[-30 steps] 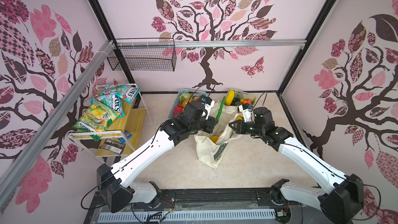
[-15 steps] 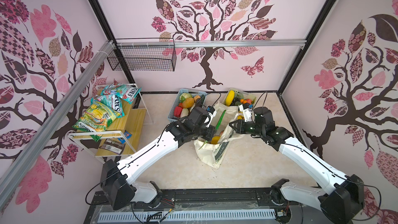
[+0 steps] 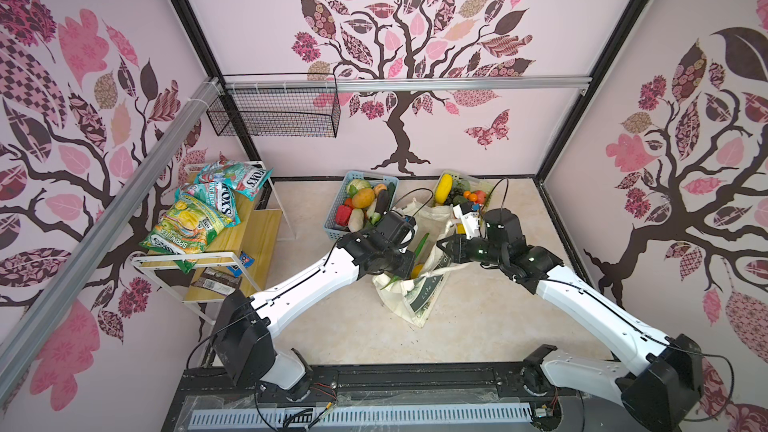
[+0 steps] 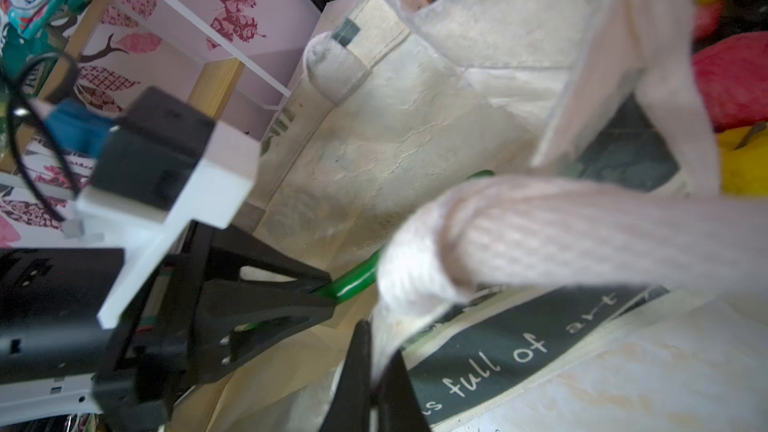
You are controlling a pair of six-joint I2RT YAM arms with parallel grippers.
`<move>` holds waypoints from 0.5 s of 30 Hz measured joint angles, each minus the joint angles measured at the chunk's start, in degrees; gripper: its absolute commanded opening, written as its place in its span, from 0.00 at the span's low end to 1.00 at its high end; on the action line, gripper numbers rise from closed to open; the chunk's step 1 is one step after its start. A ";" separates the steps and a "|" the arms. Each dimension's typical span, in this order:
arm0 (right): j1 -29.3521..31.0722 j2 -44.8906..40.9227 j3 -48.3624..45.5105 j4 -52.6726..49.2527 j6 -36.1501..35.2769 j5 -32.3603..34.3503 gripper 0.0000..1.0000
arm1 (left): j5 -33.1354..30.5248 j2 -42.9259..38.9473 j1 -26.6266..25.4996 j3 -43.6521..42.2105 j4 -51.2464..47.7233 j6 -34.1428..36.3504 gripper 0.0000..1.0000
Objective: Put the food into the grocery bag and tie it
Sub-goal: 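Lower the green vegetable into the bag and open the left gripper, then withdraw the left gripper from the bag back over the blue basket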
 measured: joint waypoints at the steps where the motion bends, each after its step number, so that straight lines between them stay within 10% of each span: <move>1: 0.57 0.00 0.00 0.00 -0.42 0.13 0.05 | -0.22 0.70 0.00 0.68 -0.55 -0.11 0.20; 15: 2.05 -1.90 -3.13 2.56 -2.45 -0.55 0.06 | -1.05 8.28 0.22 11.82 -7.06 -1.09 0.41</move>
